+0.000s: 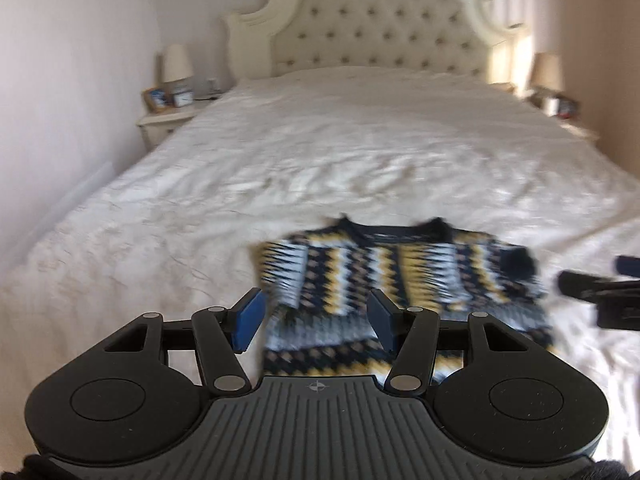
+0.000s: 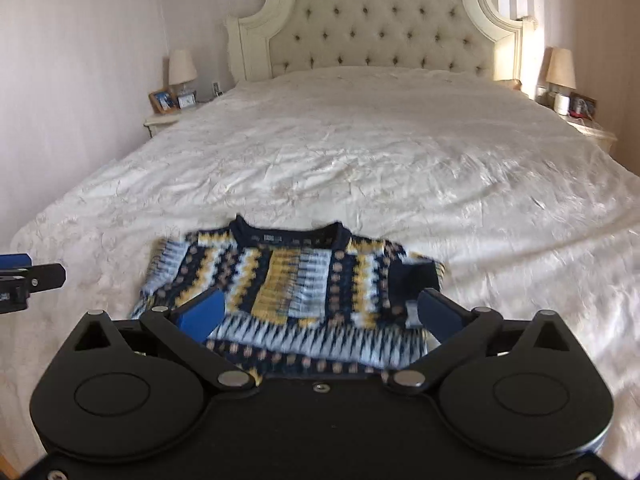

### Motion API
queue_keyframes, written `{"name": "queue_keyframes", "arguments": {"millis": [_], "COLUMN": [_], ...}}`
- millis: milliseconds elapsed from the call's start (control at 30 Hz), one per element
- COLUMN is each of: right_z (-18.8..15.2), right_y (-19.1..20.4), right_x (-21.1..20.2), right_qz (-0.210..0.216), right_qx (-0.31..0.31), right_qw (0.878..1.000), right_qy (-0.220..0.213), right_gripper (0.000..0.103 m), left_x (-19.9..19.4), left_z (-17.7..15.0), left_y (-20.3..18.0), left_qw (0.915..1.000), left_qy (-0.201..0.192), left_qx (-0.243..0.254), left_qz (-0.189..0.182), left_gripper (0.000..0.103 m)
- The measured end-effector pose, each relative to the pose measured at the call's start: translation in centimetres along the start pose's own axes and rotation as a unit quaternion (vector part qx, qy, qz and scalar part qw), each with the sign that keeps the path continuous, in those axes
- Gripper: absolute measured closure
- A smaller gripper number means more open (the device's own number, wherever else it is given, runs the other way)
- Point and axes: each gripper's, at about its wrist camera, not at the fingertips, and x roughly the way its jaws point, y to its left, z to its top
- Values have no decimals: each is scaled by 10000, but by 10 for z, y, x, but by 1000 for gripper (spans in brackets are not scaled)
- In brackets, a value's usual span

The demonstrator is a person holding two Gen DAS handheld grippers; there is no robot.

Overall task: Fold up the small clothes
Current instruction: 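Pull both grippers back and move them to the navy hem band, then close both grippers on the navy hem band of the sweater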

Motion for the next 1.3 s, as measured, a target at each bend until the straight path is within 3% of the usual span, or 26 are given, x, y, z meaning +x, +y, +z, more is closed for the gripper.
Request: {"name": "queue_keyframes", "arguments": {"millis": [233, 400, 633, 733, 867, 1133, 1300], "right_z": [-46, -85, -137, -150, -165, -179, -183], "right_y": [33, 50, 56, 53, 44, 29, 16], "right_x": [-57, -93, -123, -126, -124, -106, -92], "right_qz": [-348, -421, -342, -331, -340, -258, -124], "right_qx": [-165, -142, -34, -45, 159, 231, 439], "right_qw": [9986, 9987, 9990, 9979, 9955, 9903, 9866], "right_qy": [-359, -259, 296, 547, 872, 1348, 1570], "right_gripper": [1, 1, 1, 1, 1, 1, 2], "left_x": [-42, -66, -85, -83, -76, -48, -19], "left_z": [-43, -82, -138, -159, -181, -201, -212], "left_y": [9, 25, 40, 43, 47, 37, 31], "left_qw": [9997, 9988, 9956, 9952, 9928, 9909, 9849], "left_qy": [-20, 367, 763, 845, 958, 1212, 1586], "left_qx": [46, 79, -56, -50, -116, 180, 363], "left_qz": [-244, -317, -534, -496, -708, -564, -588], "left_gripper": [48, 48, 48, 48, 48, 48, 48]}}
